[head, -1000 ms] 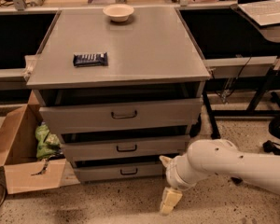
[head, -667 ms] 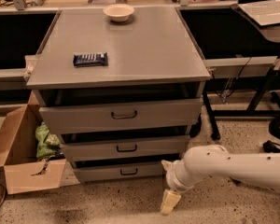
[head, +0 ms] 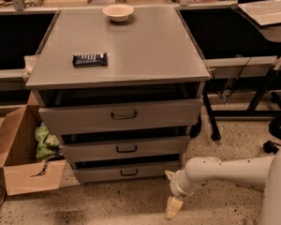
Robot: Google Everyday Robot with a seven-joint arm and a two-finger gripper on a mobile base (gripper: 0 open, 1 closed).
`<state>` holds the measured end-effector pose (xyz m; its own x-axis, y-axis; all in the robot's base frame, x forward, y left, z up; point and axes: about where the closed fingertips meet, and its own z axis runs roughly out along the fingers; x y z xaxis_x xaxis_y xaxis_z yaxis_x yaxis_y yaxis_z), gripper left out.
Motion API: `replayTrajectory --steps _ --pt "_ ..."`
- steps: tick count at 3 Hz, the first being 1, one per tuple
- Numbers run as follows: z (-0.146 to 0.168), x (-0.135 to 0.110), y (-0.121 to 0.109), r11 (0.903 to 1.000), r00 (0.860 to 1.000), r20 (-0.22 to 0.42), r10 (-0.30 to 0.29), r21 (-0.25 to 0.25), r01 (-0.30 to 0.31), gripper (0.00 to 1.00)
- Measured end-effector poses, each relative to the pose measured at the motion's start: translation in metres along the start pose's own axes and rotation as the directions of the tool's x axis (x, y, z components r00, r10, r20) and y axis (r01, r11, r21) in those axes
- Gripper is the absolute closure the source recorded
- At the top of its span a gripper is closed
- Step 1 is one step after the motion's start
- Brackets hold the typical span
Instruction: Open bottom drawer
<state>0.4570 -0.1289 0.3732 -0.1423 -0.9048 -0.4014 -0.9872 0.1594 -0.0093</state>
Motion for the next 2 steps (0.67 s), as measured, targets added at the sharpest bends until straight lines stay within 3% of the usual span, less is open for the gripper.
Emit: replayTrajectory --steps 1,2 --pt "0.029 0.016 0.002 0.9998 0.999 0.041 0.005 -0.019 -0.004 0.0" --pt "0.077 0.022 0.004 0.9983 0.992 0.126 0.027 -0.054 -0.02 0.0"
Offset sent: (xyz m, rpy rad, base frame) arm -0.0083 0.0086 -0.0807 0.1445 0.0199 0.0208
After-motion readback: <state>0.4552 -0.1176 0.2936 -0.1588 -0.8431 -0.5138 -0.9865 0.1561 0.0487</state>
